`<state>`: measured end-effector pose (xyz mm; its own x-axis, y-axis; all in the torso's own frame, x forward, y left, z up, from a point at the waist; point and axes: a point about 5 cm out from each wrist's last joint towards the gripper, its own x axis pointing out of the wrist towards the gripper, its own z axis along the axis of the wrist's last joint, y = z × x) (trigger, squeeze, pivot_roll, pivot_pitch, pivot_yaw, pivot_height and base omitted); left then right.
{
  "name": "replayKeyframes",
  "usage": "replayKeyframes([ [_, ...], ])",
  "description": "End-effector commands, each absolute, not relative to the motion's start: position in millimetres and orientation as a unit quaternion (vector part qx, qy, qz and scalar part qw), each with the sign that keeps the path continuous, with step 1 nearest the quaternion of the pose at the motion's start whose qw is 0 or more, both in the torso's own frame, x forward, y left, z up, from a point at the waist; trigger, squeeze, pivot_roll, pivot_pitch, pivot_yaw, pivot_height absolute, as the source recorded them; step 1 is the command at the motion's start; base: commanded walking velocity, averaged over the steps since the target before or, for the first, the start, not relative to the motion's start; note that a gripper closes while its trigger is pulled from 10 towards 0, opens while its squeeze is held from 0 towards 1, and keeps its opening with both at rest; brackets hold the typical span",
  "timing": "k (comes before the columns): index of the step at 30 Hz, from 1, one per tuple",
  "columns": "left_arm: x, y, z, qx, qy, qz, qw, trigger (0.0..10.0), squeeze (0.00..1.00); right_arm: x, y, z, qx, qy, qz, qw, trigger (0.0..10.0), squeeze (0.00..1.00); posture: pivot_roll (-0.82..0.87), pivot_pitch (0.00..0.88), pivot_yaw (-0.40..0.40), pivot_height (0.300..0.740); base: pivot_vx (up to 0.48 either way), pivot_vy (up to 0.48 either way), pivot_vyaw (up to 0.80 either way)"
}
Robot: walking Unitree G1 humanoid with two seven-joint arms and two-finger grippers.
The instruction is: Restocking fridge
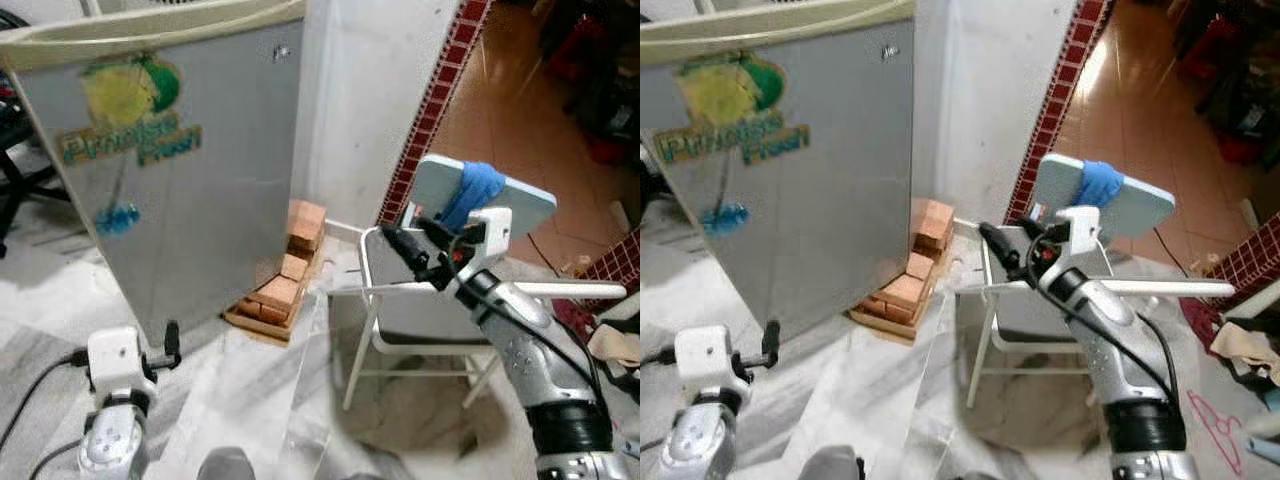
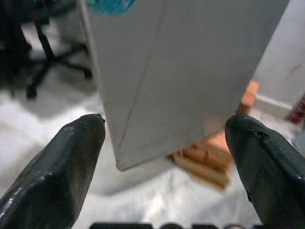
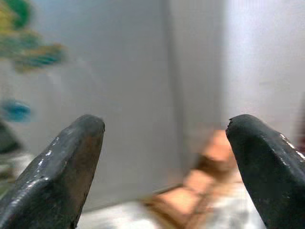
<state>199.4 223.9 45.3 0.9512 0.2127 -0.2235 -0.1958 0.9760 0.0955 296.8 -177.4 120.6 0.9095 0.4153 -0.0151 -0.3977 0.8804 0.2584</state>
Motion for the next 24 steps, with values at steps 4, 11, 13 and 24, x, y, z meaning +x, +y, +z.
replayKeyframes([
  [4, 212.0, 223.5, 50.4, 0.059, 0.109, 0.092, 0.988, 10.0, 0.0, 290.3, -183.9, 117.5, 0.109, 0.008, 0.123, 0.986, 10.0, 0.0, 0.16, 0.016, -0.1, 0.74, 0.0, 0.0, 0.0],
  [11, 222.3, 222.6, 55.6, 0.078, 0.093, 0.068, 0.99, 10.0, 0.0, 282.2, -180.6, 108.3, 0.039, -0.026, 0.05, 0.998, 10.0, 0.0, 0.14, 0.003, -0.073, 0.74, 0.0, 0.48, 0.0],
  [13, 227.6, 219.1, 59.0, 0.073, 0.084, 0.065, 0.992, 10.0, 0.0, 282.3, -178.9, 106.6, 0.033, -0.027, 0.044, 0.998, 10.0, 0.0, 0.13, 0.0, -0.065, 0.74, 0.0, 0.48, 0.0],
  [24, 241.6, 207.9, 64.6, 0.06, 0.064, 0.049, 0.995, 10.0, 0.0, 276.2, -170.2, 95.4, 0.019, -0.019, 0.024, 0.999, 10.0, 0.0, 0.11, 0.0, -0.059, 0.74, 0.0, 0.48, 0.0],
])
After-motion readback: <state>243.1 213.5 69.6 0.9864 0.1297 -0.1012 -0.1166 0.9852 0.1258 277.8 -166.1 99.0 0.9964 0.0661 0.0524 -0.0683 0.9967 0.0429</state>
